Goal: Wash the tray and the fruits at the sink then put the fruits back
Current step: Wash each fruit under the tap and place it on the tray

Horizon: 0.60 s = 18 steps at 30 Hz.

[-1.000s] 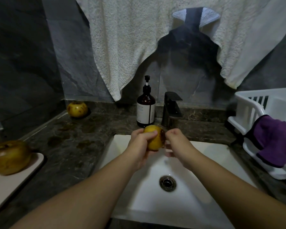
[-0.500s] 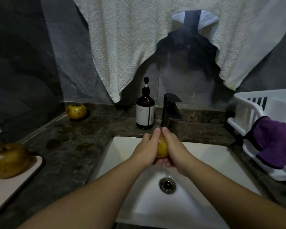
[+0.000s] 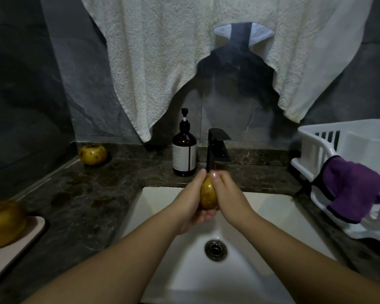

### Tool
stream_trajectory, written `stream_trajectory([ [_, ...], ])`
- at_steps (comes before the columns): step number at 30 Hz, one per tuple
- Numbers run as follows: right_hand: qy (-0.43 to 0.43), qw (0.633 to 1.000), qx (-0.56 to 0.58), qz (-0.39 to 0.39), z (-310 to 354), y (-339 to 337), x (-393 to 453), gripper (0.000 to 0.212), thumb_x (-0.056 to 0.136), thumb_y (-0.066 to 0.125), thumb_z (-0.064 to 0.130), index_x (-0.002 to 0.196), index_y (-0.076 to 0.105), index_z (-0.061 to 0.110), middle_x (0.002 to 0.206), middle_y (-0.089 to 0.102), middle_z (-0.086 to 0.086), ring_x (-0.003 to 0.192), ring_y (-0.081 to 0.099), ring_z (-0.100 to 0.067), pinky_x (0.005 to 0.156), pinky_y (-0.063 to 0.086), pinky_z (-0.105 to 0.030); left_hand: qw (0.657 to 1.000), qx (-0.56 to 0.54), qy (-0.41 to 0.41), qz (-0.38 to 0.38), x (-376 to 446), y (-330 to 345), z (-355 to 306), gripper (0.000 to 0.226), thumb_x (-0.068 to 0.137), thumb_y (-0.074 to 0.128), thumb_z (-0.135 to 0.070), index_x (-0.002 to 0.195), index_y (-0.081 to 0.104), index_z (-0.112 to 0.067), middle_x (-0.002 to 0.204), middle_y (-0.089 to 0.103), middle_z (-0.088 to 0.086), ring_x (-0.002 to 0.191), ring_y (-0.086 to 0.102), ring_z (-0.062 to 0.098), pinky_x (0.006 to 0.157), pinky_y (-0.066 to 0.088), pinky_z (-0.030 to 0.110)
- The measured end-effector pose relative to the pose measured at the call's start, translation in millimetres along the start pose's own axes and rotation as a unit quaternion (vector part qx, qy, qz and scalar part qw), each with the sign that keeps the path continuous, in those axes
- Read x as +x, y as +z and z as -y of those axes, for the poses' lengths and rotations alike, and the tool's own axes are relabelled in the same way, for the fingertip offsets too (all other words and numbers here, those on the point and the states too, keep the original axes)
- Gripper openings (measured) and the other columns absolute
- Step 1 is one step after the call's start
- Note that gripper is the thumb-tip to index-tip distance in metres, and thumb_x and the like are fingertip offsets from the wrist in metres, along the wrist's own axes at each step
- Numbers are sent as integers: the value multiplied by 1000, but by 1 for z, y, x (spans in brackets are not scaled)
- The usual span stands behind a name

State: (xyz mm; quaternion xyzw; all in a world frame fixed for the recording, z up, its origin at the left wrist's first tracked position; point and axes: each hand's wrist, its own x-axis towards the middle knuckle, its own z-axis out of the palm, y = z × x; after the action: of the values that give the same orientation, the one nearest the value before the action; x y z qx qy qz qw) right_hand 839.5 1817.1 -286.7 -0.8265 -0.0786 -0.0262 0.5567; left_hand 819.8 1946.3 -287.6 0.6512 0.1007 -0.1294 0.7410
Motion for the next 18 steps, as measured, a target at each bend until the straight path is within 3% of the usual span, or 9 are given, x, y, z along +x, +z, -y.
stream_trajectory([
  [2, 147, 985, 75, 42, 5, 0, 1, 54, 101, 26, 70, 131, 50, 32, 117, 62, -13, 103, 64, -29, 74, 51, -36, 998, 26, 47, -20, 4, 3, 2, 56, 90, 56, -76, 126, 54, -34, 111, 74, 17, 85, 77, 29, 67, 59, 34],
  [3, 162, 984, 46, 56, 9, -2, 2, 54, 102, 24, 69, 130, 49, 31, 115, 63, -13, 100, 64, -29, 69, 49, -33, 999, 16, 45, -21, 5, 3, 3, 51, 92, 56, -73, 125, 52, -35, 113, 73, 19, 90, 78, 32, 69, 59, 35],
  [5, 128, 990, -7, 55, 11, -8, 6, 45, 106, 26, 61, 128, 50, 29, 111, 61, -10, 96, 61, -25, 66, 47, -32, 1000, -2, 26, -14, 7, 4, 2, 47, 93, 57, -71, 123, 52, -35, 111, 72, 20, 83, 77, 30, 67, 58, 34],
  [9, 71, 995, 48, -47, 15, -38, 25, 31, 109, 35, 38, 127, 57, 25, 99, 63, -5, 84, 61, -20, 65, 47, -33, 1000, -26, -3, -16, 7, 3, 2, 51, 92, 59, -71, 124, 60, -32, 104, 72, 17, 61, 70, 20, 58, 58, 29],
  [14, -49, 994, -10, -97, 28, -57, 45, 24, 99, 50, 48, 122, 57, 45, 112, 61, 18, 103, 59, -7, 78, 50, -31, 997, 30, -50, -47, 8, 6, -6, 58, 88, 56, -75, 116, 62, -25, 91, 69, 14, 54, 65, 18, 57, 52, 25],
  [18, -82, 986, -117, -82, 33, -57, 56, 31, 96, 54, 51, 123, 62, 38, 123, 61, 8, 109, 58, -11, 88, 49, -34, 995, 43, -63, -69, 12, 11, -9, 61, 86, 55, -75, 113, 64, -21, 84, 69, 14, 48, 63, 18, 55, 49, 24],
])
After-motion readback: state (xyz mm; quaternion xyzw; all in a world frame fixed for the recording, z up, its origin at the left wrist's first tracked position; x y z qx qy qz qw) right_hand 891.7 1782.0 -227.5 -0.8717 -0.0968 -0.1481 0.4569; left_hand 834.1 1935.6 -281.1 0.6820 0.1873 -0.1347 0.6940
